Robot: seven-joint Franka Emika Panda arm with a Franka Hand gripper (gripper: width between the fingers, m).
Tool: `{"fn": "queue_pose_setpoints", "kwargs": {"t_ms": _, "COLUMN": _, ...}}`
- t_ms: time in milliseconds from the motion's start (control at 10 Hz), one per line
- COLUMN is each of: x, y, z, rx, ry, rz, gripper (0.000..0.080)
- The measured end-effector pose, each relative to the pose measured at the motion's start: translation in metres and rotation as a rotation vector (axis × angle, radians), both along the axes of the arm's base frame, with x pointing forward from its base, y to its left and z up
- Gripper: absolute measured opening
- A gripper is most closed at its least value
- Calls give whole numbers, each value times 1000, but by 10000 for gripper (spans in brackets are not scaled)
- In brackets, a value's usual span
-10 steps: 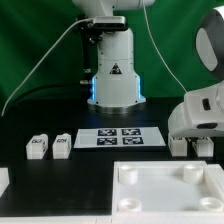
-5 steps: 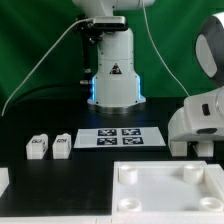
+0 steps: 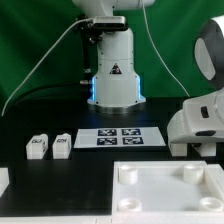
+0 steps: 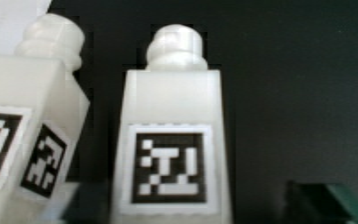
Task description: Assemble one leg
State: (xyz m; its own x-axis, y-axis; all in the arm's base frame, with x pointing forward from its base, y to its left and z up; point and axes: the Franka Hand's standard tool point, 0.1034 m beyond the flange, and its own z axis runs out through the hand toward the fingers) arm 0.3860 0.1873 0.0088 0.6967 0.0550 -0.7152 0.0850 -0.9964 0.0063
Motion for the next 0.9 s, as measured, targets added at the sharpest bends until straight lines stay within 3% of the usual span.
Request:
{"fn": "queue_pose_setpoints", "kwargs": {"t_ms": 100, "x": 0, "y": 0, "z": 0, "rx": 0, "ry": 0, "rz": 0, "gripper": 290}}
{"fn": "queue_pose_setpoints", "kwargs": {"t_ms": 800, "x": 0, "y": 0, "z": 0, "rx": 0, "ry": 0, "rz": 0, "gripper": 290}}
{"fn": "queue_pose_setpoints", "kwargs": {"t_ms": 900, "x": 4, "y": -3, "z": 5, "rx": 13, "ry": 5, "rz": 13, "gripper": 291}}
